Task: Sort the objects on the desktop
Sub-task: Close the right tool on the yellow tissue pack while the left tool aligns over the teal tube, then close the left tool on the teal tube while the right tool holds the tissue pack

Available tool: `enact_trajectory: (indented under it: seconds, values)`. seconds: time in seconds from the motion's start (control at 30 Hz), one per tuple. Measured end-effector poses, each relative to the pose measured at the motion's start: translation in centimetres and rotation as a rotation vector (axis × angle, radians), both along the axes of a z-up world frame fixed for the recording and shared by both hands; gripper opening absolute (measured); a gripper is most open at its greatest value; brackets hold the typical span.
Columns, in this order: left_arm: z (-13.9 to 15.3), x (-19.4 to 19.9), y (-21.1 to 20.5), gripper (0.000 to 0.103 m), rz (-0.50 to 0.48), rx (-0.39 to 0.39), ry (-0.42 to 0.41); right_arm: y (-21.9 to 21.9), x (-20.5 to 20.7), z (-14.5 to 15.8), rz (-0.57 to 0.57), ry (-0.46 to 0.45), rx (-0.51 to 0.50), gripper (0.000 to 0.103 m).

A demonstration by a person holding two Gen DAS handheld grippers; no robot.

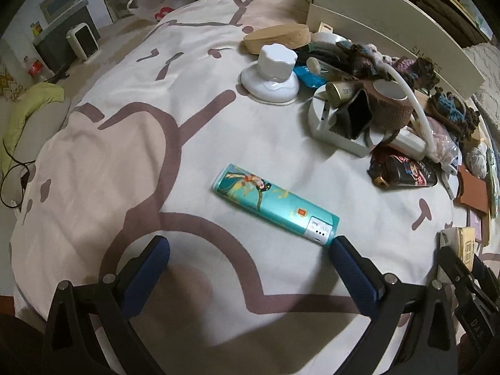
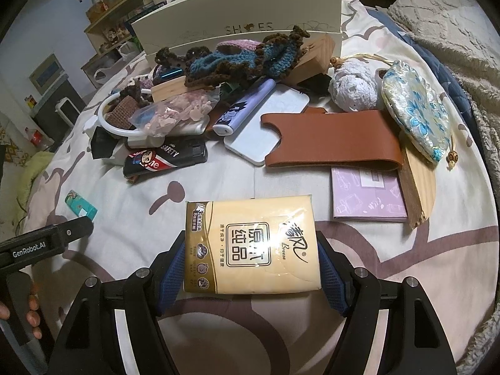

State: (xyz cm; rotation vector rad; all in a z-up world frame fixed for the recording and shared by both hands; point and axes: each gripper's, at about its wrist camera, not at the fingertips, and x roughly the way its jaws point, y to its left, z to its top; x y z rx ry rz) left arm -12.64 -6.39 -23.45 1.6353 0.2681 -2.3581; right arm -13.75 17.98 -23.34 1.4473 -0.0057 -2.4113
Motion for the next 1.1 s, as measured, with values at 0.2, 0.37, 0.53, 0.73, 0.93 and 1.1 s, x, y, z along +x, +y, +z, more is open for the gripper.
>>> enact_trajectory:
  seconds: [0.2, 0.37, 0.53, 0.73, 0.93, 1.1]
  values:
    - [0.3, -0.6, 1.3, 0.102, -0.043, -0.110, 0.013, 0.0, -0.2, 0.0, -0.001, -0.008, -0.011, 0.075]
    - [0.4, -1.4, 2.9, 0.100, -0.130, -0.195, 0.020, 0.1, -0.3, 0.1, 0.000, -0.012, -0.023, 0.075]
    - [0.3, -1.1, 3.4, 0.099, -0.124, -0.159, 0.004, 0.1, -0.4, 0.2, -0.001, -0.018, -0.036, 0.075]
    - [0.5, -0.4, 3.8, 0.078, -0.156, -0.130, 0.012, 0.1, -0.4, 0.2, -0.001, -0.017, -0.039, 0.075]
    - [0.7, -0.4, 4.0, 0.055, -0.208, -0.120, 0.028, 0.4, -0.3, 0.2, 0.003, -0.012, -0.034, 0.075]
    - [0.8, -0.4, 4.1, 0.040, -0.225, -0.092, 0.036, 0.2, -0.2, 0.2, 0.017, 0.000, -0.008, 0.075]
